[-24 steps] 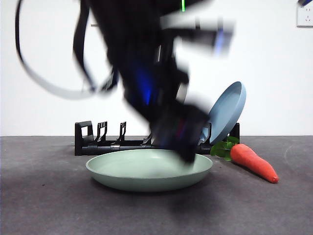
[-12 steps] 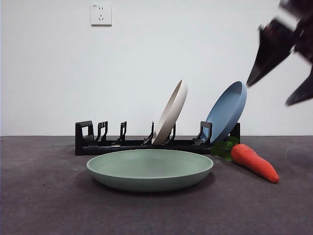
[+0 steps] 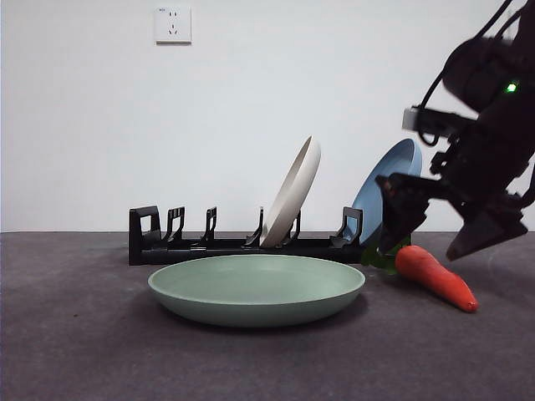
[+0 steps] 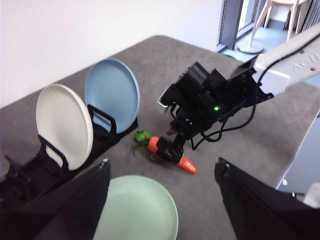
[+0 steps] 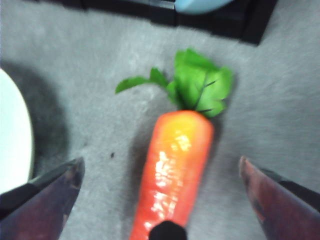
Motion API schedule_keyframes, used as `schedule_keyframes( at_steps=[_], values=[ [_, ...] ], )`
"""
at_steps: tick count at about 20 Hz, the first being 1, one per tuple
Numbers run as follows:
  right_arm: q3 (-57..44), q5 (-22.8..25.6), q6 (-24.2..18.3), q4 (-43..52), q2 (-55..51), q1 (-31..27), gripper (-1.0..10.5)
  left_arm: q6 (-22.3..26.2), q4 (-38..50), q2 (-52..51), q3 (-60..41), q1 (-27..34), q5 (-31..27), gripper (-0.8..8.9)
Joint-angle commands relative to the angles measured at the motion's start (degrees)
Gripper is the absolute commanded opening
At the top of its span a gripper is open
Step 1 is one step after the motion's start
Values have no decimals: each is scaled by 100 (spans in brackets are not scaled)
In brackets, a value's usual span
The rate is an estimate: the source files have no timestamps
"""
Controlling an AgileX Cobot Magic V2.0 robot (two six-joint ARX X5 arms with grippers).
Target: Take the green plate from the plate rack,put the plate on the table,take the carrot from the table,put the carrot in the plate
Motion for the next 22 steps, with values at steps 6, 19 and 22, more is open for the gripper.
schedule_keyframes(
  at_steps=[6, 19, 22],
  values=[
    [11, 33, 144, 98, 323, 15, 229, -144, -393, -2, -15, -15, 15, 354],
    [11, -31, 251, -168, -22, 63, -11, -149, -1351, -2, -15, -15, 9, 354],
    [11, -516, 367, -575, -699, 339, -11, -149, -1563, -2, -15, -15, 0, 354]
  ],
)
